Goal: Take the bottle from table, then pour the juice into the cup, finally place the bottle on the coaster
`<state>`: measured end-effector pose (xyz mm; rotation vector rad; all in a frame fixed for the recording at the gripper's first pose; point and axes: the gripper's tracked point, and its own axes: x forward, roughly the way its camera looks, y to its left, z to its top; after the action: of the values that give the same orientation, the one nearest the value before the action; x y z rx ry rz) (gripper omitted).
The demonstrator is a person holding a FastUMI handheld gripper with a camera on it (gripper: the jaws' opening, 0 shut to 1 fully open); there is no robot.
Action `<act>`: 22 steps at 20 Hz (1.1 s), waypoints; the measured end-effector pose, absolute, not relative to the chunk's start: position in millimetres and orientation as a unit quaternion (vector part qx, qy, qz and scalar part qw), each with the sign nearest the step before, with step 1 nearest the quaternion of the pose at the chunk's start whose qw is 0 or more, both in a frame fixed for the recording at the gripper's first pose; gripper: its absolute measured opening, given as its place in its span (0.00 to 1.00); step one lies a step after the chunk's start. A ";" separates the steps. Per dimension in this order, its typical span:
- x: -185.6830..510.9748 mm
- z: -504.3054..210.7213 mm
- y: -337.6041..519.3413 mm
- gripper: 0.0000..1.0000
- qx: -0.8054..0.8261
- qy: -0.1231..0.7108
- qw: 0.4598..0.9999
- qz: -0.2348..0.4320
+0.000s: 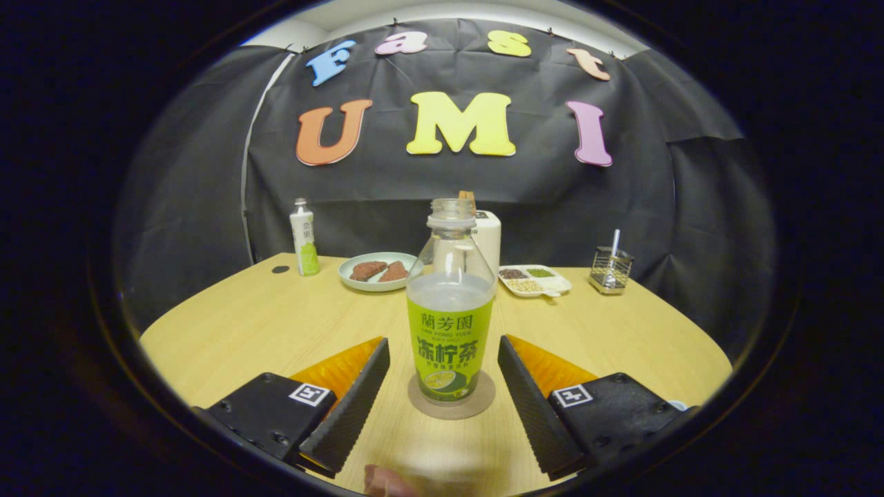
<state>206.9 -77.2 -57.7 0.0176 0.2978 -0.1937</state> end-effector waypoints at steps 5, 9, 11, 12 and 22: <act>143.4 -22.1 -66.4 1.00 -0.021 0.104 0.987 -0.121; 90.8 13.2 -54.6 1.00 -0.021 0.073 0.987 -0.142; 70.2 31.1 -40.5 1.00 -0.004 0.054 0.990 -0.132; 60.4 37.3 -35.7 1.00 0.002 0.049 0.990 -0.131; -2.9 43.3 19.3 1.00 -0.001 0.028 0.992 -0.119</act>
<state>-2.9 19.3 43.3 -0.0026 0.0567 -0.2393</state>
